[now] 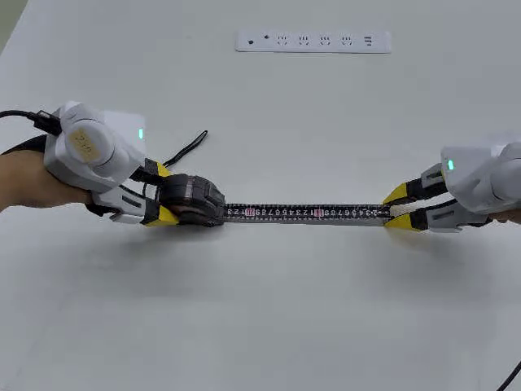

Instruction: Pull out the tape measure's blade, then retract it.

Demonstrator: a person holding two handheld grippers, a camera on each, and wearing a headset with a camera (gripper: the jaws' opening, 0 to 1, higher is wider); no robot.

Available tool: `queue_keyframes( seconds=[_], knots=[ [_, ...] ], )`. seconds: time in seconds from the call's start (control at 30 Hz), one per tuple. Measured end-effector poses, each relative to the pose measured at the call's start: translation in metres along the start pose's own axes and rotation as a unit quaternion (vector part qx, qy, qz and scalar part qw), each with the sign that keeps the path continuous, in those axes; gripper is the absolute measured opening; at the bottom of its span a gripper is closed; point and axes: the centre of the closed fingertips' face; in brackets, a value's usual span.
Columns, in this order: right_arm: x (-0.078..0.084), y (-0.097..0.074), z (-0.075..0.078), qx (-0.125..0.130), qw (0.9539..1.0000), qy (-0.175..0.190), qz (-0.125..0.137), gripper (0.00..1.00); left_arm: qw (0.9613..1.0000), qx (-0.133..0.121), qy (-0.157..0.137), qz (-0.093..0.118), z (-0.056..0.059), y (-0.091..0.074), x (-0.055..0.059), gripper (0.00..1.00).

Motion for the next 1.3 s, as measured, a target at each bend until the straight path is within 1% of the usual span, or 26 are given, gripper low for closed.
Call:
queue_keyframes(
  seconds=[0.17, 0.3, 0.53, 0.63, 0.67, 0.73, 0.8, 0.9, 0.97, 1.03, 1.07, 1.1, 1.17, 1.2, 1.23, 1.3],
  knots=[
    [0.001, -0.002, 0.001, 0.007, 0.9999, 0.0, -0.009, 0.15, 0.9999, -0.002, -0.009, 0.006, 0.0, 0.0, -0.001, 0.3],
    [0.0, -0.002, 0.004, 0.017, 0.9998, 0.002, -0.009, 0.19, 0.9999, -0.005, -0.011, 0.007, 0.0, 0.0, 0.0, 0.3],
    [0.0, -0.002, 0.004, 0.018, 0.9998, 0.004, -0.009, 0.22, 0.9999, -0.008, -0.013, 0.007, 0.0, 0.0, 0.001, 0.31],
    [0.001, -0.002, 0.006, 0.023, 0.9997, 0.008, -0.009, 0.25, 0.9998, -0.01, -0.016, 0.009, 0.0, 0.0, 0.001, 0.32],
    [0.002, -0.004, 0.007, 0.03, 0.9994, 0.016, -0.009, 0.26, 0.9997, -0.012, -0.021, 0.01, 0.0, -0.001, 0.002, 0.33],
    [0.001, -0.005, 0.007, 0.033, 0.9991, 0.025, -0.007, 0.29, 0.9995, -0.016, -0.022, 0.015, -0.001, -0.002, 0.002, 0.36],
    [0.002, -0.006, 0.008, 0.039, 0.9987, 0.031, -0.008, 0.33, 0.9993, -0.019, -0.025, 0.02, -0.001, -0.004, 0.001, 0.36],
    [0.001, -0.007, 0.008, 0.044, 0.9982, 0.04, -0.005, 0.39, 0.9987, -0.024, -0.034, 0.029, -0.002, -0.006, -0.001, 0.42],
    [0.001, -0.008, 0.007, 0.047, 0.9976, 0.05, -0.004, 0.45, 0.9982, -0.029, -0.04, 0.034, -0.003, -0.007, -0.002, 0.46],
    [-0.001, -0.009, 0.006, 0.052, 0.997, 0.057, 0.002, 0.48, 0.9973, -0.035, -0.047, 0.044, -0.004, -0.008, -0.004, 0.5],
    [-0.002, -0.01, 0.005, 0.055, 0.9964, 0.064, 0.007, 0.51, 0.9963, -0.04, -0.055, 0.053, -0.005, -0.009, -0.006, 0.52],
    [-0.003, -0.01, 0.005, 0.058, 0.9957, 0.072, 0.01, 0.54, 0.9956, -0.043, -0.059, 0.059, -0.005, -0.009, -0.007, 0.55],
    [-0.004, -0.01, 0.004, 0.066, 0.993, 0.097, 0.017, 0.65, 0.9944, -0.044, -0.069, 0.067, -0.004, -0.009, -0.007, 0.66],
    [-0.004, -0.01, 0.004, 0.068, 0.9924, 0.101, 0.019, 0.69, 0.9942, -0.043, -0.069, 0.07, -0.004, -0.01, -0.008, 0.69],
    [-0.005, -0.011, 0.004, 0.072, 0.9915, 0.105, 0.024, 0.73, 0.9936, -0.043, -0.069, 0.078, -0.003, -0.01, -0.01, 0.7],
    [-0.007, -0.011, 0.004, 0.079, 0.9886, 0.124, 0.033, 0.79, 0.9926, -0.048, -0.071, 0.085, -0.003, -0.011, -0.012, 0.75]
  ],
)
Point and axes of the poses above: the centre of the closed fingertips' face, and the gripper's own axes: y roughly forward along the fingers, z roughly to its right, x roughly out of its underside, and after that the axes turned 10 degrees about z, right-handed
